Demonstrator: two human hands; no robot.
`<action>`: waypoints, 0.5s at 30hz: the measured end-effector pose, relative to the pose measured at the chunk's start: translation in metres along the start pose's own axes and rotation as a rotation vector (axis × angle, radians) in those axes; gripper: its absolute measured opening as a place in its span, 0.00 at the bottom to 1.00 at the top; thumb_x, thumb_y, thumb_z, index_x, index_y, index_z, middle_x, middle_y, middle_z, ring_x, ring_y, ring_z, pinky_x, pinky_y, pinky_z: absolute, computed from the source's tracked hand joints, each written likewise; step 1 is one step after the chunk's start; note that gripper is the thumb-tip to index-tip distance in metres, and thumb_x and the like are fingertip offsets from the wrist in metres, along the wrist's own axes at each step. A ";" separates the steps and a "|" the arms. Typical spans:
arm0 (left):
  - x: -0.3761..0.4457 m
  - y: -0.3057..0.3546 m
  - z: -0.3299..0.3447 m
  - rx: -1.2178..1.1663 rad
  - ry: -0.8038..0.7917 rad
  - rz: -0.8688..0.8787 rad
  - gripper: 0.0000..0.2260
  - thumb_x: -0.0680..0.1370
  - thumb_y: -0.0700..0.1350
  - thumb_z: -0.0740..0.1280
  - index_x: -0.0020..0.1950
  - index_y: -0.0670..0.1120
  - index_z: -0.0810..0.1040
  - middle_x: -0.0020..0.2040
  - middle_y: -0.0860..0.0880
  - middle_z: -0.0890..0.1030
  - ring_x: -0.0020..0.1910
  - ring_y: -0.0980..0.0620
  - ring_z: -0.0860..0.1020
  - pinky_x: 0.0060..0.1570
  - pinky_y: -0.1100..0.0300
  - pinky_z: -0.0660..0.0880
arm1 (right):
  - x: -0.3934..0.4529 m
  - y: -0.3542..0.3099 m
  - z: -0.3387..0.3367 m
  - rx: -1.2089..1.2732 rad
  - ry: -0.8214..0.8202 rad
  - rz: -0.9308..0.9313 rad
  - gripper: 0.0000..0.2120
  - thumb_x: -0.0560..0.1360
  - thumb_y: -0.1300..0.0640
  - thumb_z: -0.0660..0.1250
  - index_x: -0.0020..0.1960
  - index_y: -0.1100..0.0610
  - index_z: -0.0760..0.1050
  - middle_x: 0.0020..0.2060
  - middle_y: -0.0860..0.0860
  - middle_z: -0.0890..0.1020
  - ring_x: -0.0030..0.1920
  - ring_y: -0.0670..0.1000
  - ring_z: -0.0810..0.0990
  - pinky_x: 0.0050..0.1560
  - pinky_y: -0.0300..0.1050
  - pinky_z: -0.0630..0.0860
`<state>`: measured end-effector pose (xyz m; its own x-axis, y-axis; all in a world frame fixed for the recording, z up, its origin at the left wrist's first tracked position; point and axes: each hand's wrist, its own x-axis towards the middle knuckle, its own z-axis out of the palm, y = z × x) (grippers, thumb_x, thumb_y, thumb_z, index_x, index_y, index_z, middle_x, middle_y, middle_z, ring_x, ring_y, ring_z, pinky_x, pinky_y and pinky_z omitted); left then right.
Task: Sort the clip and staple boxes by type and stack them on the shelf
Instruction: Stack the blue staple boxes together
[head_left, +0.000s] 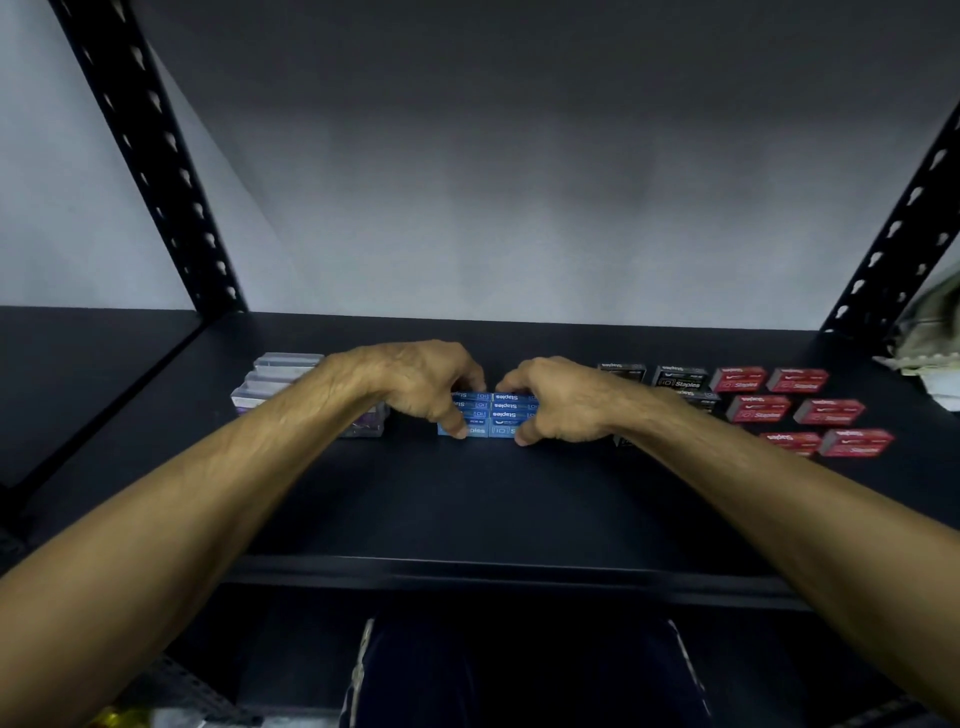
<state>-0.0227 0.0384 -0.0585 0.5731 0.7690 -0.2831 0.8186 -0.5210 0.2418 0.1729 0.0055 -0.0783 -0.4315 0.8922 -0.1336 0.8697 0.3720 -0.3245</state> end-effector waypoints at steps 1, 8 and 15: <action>0.000 0.000 0.001 0.002 0.001 0.001 0.20 0.70 0.50 0.77 0.60 0.53 0.79 0.49 0.53 0.81 0.49 0.51 0.80 0.50 0.55 0.77 | 0.000 0.000 0.000 -0.001 0.003 -0.002 0.23 0.70 0.52 0.76 0.64 0.50 0.76 0.48 0.45 0.77 0.46 0.47 0.77 0.40 0.40 0.70; -0.001 0.002 0.002 0.002 0.018 -0.008 0.16 0.70 0.49 0.77 0.57 0.53 0.80 0.42 0.47 0.84 0.39 0.51 0.83 0.39 0.60 0.77 | 0.000 -0.001 0.001 -0.006 0.012 -0.016 0.21 0.71 0.52 0.75 0.62 0.50 0.77 0.46 0.44 0.77 0.43 0.43 0.77 0.37 0.39 0.72; -0.002 0.004 0.002 0.009 0.045 -0.032 0.16 0.71 0.50 0.77 0.57 0.51 0.80 0.36 0.47 0.84 0.33 0.53 0.81 0.38 0.60 0.77 | 0.003 -0.004 0.003 -0.054 0.019 -0.025 0.17 0.71 0.53 0.74 0.58 0.53 0.79 0.44 0.47 0.78 0.41 0.46 0.77 0.35 0.41 0.72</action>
<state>-0.0205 0.0344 -0.0588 0.5441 0.8013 -0.2486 0.8371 -0.4986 0.2250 0.1679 0.0057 -0.0798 -0.4488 0.8870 -0.1084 0.8708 0.4069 -0.2759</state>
